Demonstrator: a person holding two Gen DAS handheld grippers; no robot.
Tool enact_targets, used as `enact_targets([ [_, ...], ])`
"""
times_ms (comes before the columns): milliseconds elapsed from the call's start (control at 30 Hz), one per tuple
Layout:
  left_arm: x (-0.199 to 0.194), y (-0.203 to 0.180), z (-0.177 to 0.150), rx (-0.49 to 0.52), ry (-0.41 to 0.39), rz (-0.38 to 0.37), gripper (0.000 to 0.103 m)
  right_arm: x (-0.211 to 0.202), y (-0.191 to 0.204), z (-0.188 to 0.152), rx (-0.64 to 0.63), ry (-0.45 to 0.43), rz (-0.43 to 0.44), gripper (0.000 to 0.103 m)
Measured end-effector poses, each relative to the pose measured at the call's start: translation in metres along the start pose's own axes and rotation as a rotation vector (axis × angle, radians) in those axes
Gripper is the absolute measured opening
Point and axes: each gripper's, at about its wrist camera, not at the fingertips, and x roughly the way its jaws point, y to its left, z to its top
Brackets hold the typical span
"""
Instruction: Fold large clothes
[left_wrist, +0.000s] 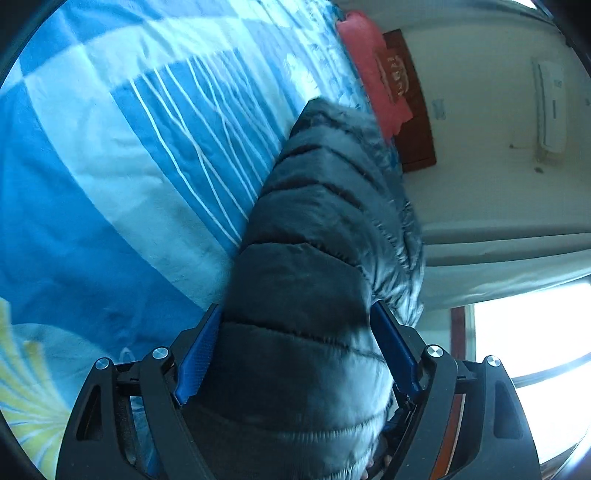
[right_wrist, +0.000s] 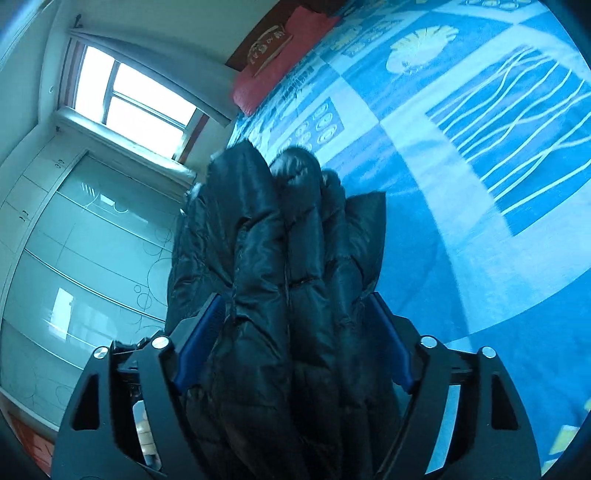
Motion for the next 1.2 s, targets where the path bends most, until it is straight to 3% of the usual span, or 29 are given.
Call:
enact_targets([
  [200, 0.009, -0.015, 0.025, 0.055, -0.009, -0.007, 0.082, 0.016, 0.001, 0.033, 0.021, 0.018, 0.010, 0.081],
  [400, 0.040, -0.034, 0.047, 0.104, 0.009, 0.062, 0.083, 0.048, -0.006, 0.055, 0.066, 0.063, 0.017, 0.081],
  [433, 0.041, -0.035, 0.046, 0.124, 0.010, 0.085, 0.083, 0.052, -0.007, 0.056, 0.069, 0.066, 0.005, 0.078],
  [467, 0.043, -0.037, 0.047, 0.147, 0.011, 0.109, 0.083, 0.055, -0.009, 0.055, 0.075, 0.072, -0.006, 0.064],
  [567, 0.057, -0.042, 0.047, 0.206, 0.013, 0.171, 0.079, 0.063, -0.022, 0.054, 0.123, 0.089, -0.005, 0.049],
  [933, 0.084, -0.041, 0.047, 0.259, 0.000, 0.288, 0.078, 0.075, -0.042, 0.047, 0.165, 0.085, 0.030, 0.043],
  [1200, 0.079, -0.037, 0.039, 0.274, -0.012, 0.285, 0.078, 0.075, -0.039, 0.042, 0.159, 0.072, 0.035, 0.043],
])
